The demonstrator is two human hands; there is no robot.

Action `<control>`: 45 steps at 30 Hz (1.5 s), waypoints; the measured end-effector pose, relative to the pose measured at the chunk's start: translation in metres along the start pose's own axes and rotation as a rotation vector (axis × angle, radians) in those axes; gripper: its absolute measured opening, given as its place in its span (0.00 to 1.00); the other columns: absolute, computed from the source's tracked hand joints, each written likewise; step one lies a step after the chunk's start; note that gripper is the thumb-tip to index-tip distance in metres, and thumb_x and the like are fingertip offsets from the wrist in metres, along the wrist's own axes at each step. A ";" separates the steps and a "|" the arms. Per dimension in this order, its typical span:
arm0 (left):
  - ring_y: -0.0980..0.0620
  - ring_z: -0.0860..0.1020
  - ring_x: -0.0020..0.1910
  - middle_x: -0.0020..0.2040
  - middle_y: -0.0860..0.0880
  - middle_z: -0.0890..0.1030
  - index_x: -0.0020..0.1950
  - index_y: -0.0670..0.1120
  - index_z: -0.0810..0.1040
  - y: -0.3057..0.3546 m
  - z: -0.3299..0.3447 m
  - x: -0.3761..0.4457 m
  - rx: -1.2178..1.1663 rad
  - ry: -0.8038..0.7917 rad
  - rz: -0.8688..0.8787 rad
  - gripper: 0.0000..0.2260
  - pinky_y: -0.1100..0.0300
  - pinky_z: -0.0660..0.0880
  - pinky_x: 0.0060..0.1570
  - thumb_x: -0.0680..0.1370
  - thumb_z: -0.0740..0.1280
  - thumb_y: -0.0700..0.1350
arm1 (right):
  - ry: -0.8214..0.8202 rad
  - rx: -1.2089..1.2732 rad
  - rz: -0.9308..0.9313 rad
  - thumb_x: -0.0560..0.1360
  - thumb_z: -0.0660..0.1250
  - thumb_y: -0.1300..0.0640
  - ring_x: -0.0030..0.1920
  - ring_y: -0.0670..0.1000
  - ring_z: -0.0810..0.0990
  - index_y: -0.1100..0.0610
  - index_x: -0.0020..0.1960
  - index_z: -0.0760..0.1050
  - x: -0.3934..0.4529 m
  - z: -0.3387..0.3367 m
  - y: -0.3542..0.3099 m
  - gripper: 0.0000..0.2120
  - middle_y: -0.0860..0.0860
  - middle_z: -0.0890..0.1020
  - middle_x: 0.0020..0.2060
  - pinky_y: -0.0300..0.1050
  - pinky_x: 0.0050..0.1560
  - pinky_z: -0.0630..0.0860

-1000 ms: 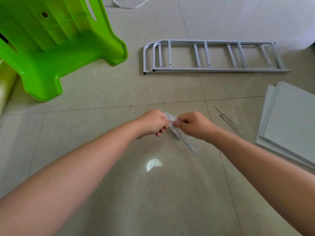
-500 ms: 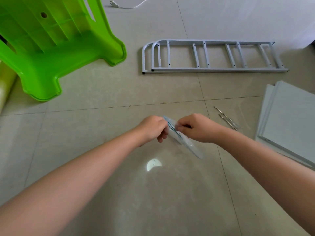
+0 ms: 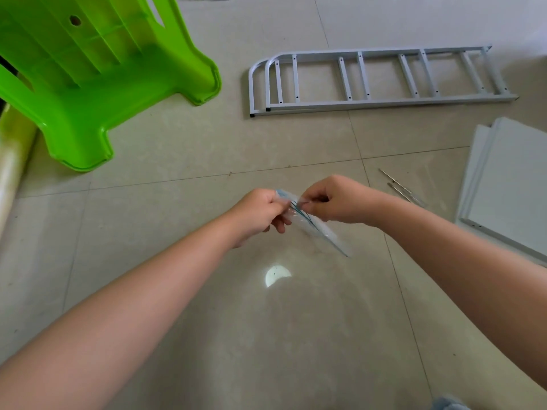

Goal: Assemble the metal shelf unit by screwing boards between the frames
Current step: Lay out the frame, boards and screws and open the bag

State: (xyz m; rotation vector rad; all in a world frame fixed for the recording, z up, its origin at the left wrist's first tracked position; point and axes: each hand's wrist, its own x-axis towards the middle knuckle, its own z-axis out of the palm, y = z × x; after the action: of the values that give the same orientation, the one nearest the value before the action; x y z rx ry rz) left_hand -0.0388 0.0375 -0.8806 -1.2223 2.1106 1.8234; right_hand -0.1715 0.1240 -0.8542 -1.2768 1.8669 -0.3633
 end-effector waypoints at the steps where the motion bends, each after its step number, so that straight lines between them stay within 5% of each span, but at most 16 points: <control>1: 0.64 0.72 0.21 0.32 0.51 0.76 0.36 0.46 0.71 0.001 -0.001 -0.001 -0.018 -0.016 0.008 0.14 0.68 0.62 0.26 0.82 0.55 0.40 | -0.018 -0.002 -0.004 0.78 0.61 0.56 0.26 0.43 0.67 0.52 0.42 0.75 -0.001 0.000 0.000 0.07 0.46 0.70 0.26 0.27 0.23 0.63; 4: 0.64 0.72 0.21 0.33 0.51 0.77 0.37 0.45 0.71 0.000 0.000 -0.002 -0.040 -0.036 0.031 0.14 0.71 0.63 0.24 0.82 0.55 0.39 | -0.024 -0.064 -0.040 0.78 0.59 0.57 0.25 0.44 0.65 0.57 0.34 0.69 -0.002 0.003 -0.001 0.14 0.48 0.64 0.25 0.31 0.25 0.62; 9: 0.62 0.72 0.19 0.30 0.50 0.74 0.35 0.45 0.70 -0.002 0.003 -0.004 0.041 -0.028 0.017 0.15 0.72 0.62 0.22 0.82 0.55 0.40 | 0.060 -0.194 -0.046 0.79 0.56 0.60 0.36 0.53 0.67 0.62 0.37 0.71 -0.001 0.017 -0.001 0.14 0.52 0.68 0.28 0.36 0.28 0.58; 13: 0.61 0.69 0.16 0.27 0.49 0.68 0.31 0.45 0.66 -0.001 0.000 0.003 0.248 -0.021 0.038 0.17 0.71 0.63 0.22 0.81 0.56 0.40 | 0.167 -0.237 -0.027 0.77 0.56 0.62 0.35 0.55 0.66 0.55 0.27 0.57 0.001 0.037 0.003 0.20 0.50 0.64 0.25 0.45 0.31 0.58; 19: 0.60 0.68 0.18 0.27 0.48 0.68 0.31 0.46 0.67 -0.005 0.000 0.001 0.494 -0.203 -0.019 0.16 0.68 0.63 0.24 0.80 0.57 0.41 | 0.120 -0.291 -0.018 0.75 0.56 0.63 0.35 0.56 0.65 0.56 0.27 0.56 -0.003 0.046 0.010 0.19 0.54 0.65 0.26 0.43 0.29 0.57; 22: 0.54 0.69 0.25 0.30 0.45 0.71 0.32 0.46 0.68 -0.005 -0.001 0.002 0.574 -0.291 -0.032 0.15 0.62 0.64 0.33 0.80 0.56 0.42 | 0.091 -0.316 -0.013 0.75 0.56 0.63 0.36 0.56 0.65 0.56 0.27 0.55 -0.006 0.050 0.012 0.19 0.51 0.63 0.25 0.45 0.29 0.57; 25: 0.54 0.68 0.23 0.33 0.44 0.71 0.31 0.46 0.68 -0.004 -0.004 0.006 0.547 -0.327 -0.058 0.16 0.59 0.62 0.38 0.80 0.57 0.43 | 0.119 -0.340 -0.011 0.77 0.55 0.61 0.37 0.56 0.65 0.56 0.28 0.56 -0.007 0.049 0.010 0.20 0.52 0.63 0.26 0.39 0.27 0.55; 28: 0.59 0.66 0.18 0.28 0.48 0.69 0.32 0.45 0.68 -0.001 -0.005 0.005 0.444 -0.301 -0.047 0.16 0.64 0.64 0.31 0.81 0.57 0.42 | 0.146 -0.293 -0.066 0.78 0.56 0.61 0.37 0.55 0.66 0.61 0.33 0.65 -0.009 0.042 0.010 0.15 0.55 0.68 0.32 0.48 0.32 0.54; 31: 0.62 0.66 0.17 0.29 0.49 0.70 0.33 0.45 0.67 0.002 0.000 0.001 0.271 -0.274 -0.029 0.16 0.71 0.64 0.24 0.82 0.55 0.41 | 0.069 -0.086 -0.078 0.78 0.59 0.60 0.32 0.46 0.69 0.66 0.43 0.75 -0.014 0.026 0.016 0.11 0.52 0.71 0.30 0.37 0.30 0.62; 36: 0.62 0.65 0.18 0.31 0.49 0.70 0.35 0.44 0.67 0.010 0.000 0.001 0.121 -0.259 0.009 0.15 0.72 0.62 0.22 0.82 0.53 0.39 | -0.029 0.125 -0.007 0.77 0.62 0.59 0.20 0.41 0.65 0.57 0.42 0.75 -0.014 0.007 0.015 0.06 0.48 0.65 0.25 0.28 0.22 0.61; 40: 0.61 0.66 0.18 0.29 0.49 0.71 0.35 0.44 0.69 0.016 -0.005 0.003 0.122 -0.262 0.017 0.15 0.71 0.62 0.22 0.81 0.54 0.38 | 0.006 -0.012 -0.084 0.77 0.61 0.61 0.27 0.42 0.66 0.65 0.41 0.74 -0.007 0.005 0.012 0.09 0.50 0.67 0.28 0.31 0.28 0.62; 45: 0.60 0.64 0.16 0.18 0.55 0.70 0.31 0.44 0.68 0.016 -0.003 0.010 0.164 -0.145 0.029 0.17 0.71 0.64 0.23 0.80 0.59 0.40 | 0.240 -0.110 -0.159 0.75 0.62 0.65 0.39 0.51 0.69 0.71 0.43 0.77 0.000 0.006 0.012 0.09 0.58 0.74 0.35 0.37 0.36 0.62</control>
State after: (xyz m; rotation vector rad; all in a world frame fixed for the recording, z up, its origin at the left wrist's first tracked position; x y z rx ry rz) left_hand -0.0543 0.0290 -0.8725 -0.9953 2.1582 1.6562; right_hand -0.1745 0.1306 -0.8658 -1.5174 2.0130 -0.5237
